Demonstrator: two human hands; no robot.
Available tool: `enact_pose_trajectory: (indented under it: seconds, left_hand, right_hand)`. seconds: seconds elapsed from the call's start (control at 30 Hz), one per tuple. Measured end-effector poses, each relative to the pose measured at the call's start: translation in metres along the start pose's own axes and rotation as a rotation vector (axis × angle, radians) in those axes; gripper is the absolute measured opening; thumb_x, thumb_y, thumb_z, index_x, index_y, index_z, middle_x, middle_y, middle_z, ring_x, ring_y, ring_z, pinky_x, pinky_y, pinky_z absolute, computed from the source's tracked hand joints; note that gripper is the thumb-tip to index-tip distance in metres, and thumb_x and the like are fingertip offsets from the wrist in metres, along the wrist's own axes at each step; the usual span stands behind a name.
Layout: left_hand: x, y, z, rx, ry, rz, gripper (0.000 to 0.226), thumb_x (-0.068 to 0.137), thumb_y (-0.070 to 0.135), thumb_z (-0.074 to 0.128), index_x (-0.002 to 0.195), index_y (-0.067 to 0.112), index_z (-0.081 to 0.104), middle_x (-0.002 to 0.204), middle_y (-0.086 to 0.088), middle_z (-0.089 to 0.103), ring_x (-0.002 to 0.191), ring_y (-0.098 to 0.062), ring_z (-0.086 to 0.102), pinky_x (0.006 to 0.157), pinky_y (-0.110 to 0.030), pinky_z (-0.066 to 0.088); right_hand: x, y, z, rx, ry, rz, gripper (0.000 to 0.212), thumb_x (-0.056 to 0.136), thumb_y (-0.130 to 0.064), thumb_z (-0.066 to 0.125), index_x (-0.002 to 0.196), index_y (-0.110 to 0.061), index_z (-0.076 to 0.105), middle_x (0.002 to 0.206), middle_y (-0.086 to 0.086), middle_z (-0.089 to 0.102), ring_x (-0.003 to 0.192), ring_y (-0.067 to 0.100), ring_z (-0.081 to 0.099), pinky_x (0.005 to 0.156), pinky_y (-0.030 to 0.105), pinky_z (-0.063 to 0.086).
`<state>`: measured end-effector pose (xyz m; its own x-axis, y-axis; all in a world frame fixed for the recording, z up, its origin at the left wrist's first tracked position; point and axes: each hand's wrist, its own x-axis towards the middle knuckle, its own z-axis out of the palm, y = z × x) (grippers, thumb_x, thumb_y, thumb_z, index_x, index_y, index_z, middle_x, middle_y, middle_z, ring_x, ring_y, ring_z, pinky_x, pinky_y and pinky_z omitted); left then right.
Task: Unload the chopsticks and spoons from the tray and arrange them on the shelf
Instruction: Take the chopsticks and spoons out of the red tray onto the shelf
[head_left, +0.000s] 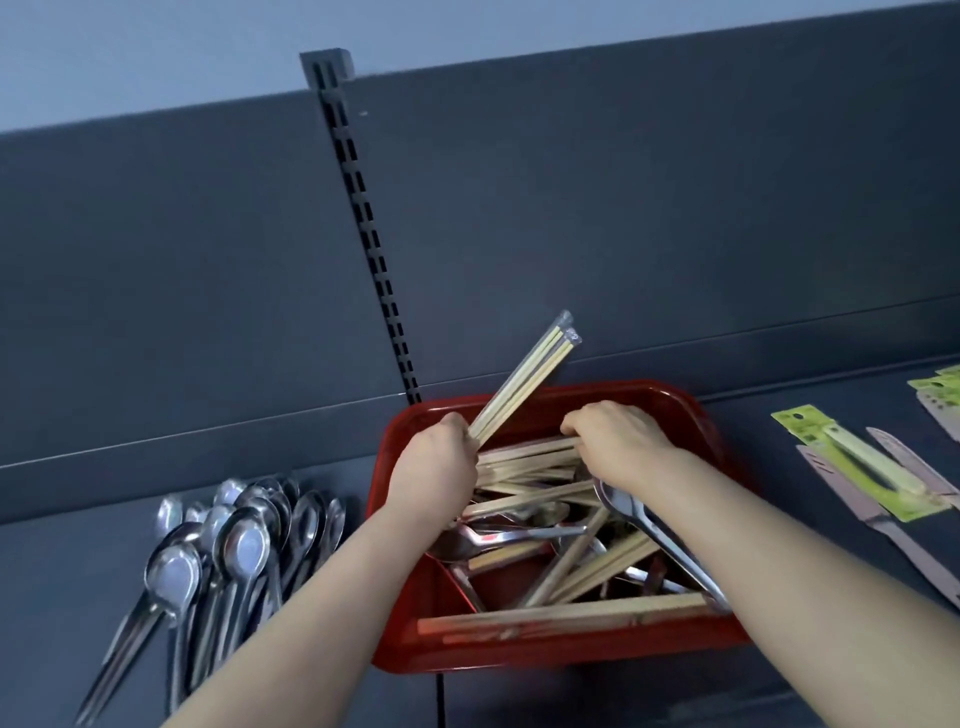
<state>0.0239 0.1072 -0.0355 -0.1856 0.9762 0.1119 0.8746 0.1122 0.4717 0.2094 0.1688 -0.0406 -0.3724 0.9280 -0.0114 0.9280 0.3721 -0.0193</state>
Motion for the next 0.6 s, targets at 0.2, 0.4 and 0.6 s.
enact_pose_trajectory:
  seconds: [0.2, 0.4, 0.6]
  left_hand:
    - [-0.001, -0.005, 0.001, -0.064, 0.05, -0.005, 0.014, 0.094, 0.017, 0.044, 0.09, 0.009, 0.055, 0.088, -0.007, 0.069, 0.08, -0.03, 0.062, 0.07, -0.042, 0.05]
    - [0.001, 0.0, 0.001, -0.111, 0.079, 0.007, 0.013, 0.094, 0.016, 0.047, 0.09, 0.01, 0.058, 0.085, -0.007, 0.068, 0.078, -0.029, 0.062, 0.069, -0.041, 0.05]
    - [-0.001, 0.003, -0.007, -0.179, 0.168, -0.026, 0.013, 0.093, 0.014, 0.048, 0.085, 0.013, 0.058, 0.081, 0.0, 0.067, 0.078, -0.024, 0.061, 0.07, -0.034, 0.048]
  right_hand:
    - [0.006, -0.005, 0.005, -0.085, -0.013, -0.001, 0.025, 0.093, -0.018, 0.056, 0.113, -0.029, 0.065, 0.119, -0.004, 0.058, 0.118, 0.02, 0.043, 0.094, 0.035, 0.036]
    - [-0.008, -0.002, -0.02, -0.036, 0.032, 0.099, 0.021, 0.094, -0.034, 0.056, 0.111, -0.025, 0.066, 0.115, -0.002, 0.063, 0.112, 0.022, 0.052, 0.091, 0.034, 0.038]
    - [-0.038, 0.001, -0.035, 0.21, 0.016, 0.093, 0.007, 0.092, -0.03, 0.057, 0.097, -0.029, 0.062, 0.096, -0.005, 0.064, 0.089, 0.021, 0.059, 0.068, 0.03, 0.041]
